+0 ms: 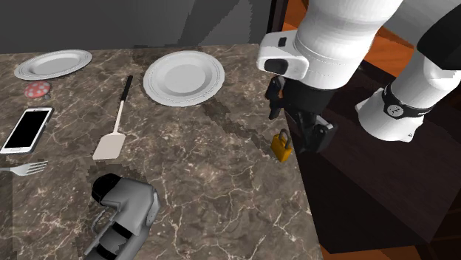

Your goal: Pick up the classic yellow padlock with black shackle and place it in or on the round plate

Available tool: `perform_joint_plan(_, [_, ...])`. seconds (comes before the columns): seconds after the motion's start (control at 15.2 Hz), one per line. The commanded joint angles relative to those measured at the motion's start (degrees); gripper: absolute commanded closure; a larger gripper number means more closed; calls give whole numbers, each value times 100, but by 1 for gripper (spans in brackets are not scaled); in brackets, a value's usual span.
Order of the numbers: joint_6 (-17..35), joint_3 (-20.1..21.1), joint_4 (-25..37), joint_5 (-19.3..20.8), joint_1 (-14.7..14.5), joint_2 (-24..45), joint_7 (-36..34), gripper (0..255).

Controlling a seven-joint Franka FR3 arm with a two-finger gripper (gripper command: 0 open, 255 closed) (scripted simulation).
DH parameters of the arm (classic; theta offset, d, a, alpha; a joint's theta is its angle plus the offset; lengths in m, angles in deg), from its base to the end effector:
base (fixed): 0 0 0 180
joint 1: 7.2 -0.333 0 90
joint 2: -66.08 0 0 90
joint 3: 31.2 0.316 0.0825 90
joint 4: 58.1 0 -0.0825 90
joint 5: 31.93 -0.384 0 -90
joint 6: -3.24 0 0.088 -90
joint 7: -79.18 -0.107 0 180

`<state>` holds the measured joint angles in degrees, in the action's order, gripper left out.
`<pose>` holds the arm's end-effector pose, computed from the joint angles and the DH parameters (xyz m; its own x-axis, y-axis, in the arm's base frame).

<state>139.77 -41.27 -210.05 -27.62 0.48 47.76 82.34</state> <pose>0.3885 -0.1223 0.3493 0.9802 -0.1923 0.0474 -0.1926 -0.9813 0.0019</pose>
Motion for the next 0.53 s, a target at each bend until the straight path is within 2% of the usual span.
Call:
perform_joint_plan(0.0, [200, -10, -75, -10, -8, 122, 5, 0])
perform_joint_plan(0.46, [255, -14, -91, -15, -10, 162, 9, 0])
